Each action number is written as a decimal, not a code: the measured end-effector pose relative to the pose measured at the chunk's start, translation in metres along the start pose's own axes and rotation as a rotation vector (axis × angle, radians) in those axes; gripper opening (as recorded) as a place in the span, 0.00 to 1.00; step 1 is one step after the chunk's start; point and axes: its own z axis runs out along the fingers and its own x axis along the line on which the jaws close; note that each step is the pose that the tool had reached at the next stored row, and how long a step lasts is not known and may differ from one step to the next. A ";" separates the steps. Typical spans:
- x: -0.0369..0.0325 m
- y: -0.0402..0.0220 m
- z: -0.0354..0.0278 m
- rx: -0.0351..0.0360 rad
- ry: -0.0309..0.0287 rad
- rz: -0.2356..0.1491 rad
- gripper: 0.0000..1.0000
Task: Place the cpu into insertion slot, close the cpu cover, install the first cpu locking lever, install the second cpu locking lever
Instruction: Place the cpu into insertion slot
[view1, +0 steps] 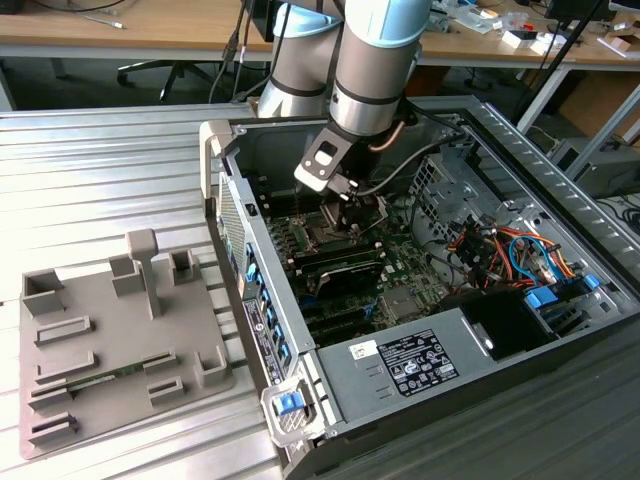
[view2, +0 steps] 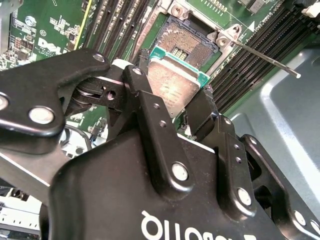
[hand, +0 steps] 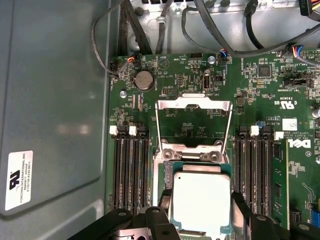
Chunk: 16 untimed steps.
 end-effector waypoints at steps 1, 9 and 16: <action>0.0000 -0.0002 0.0001 0.0000 0.0000 0.000 0.55; 0.0005 -0.0025 0.0010 0.0000 0.0000 0.000 0.55; 0.0007 -0.0036 0.0018 0.0000 0.0000 0.000 0.55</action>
